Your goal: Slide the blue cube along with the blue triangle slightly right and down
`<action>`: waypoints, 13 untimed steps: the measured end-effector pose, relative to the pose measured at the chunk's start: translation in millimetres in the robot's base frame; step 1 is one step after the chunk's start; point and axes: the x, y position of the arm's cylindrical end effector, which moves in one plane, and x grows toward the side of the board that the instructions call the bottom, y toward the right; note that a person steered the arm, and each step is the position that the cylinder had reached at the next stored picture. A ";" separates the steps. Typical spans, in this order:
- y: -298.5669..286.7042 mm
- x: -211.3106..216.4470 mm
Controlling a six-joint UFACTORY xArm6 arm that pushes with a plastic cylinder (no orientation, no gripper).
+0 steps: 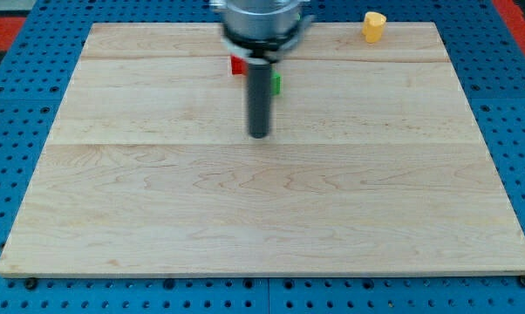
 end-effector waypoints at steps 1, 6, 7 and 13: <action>-90.2 -52.1; 13.9 -229.7; 51.4 -229.2; 111.7 -125.3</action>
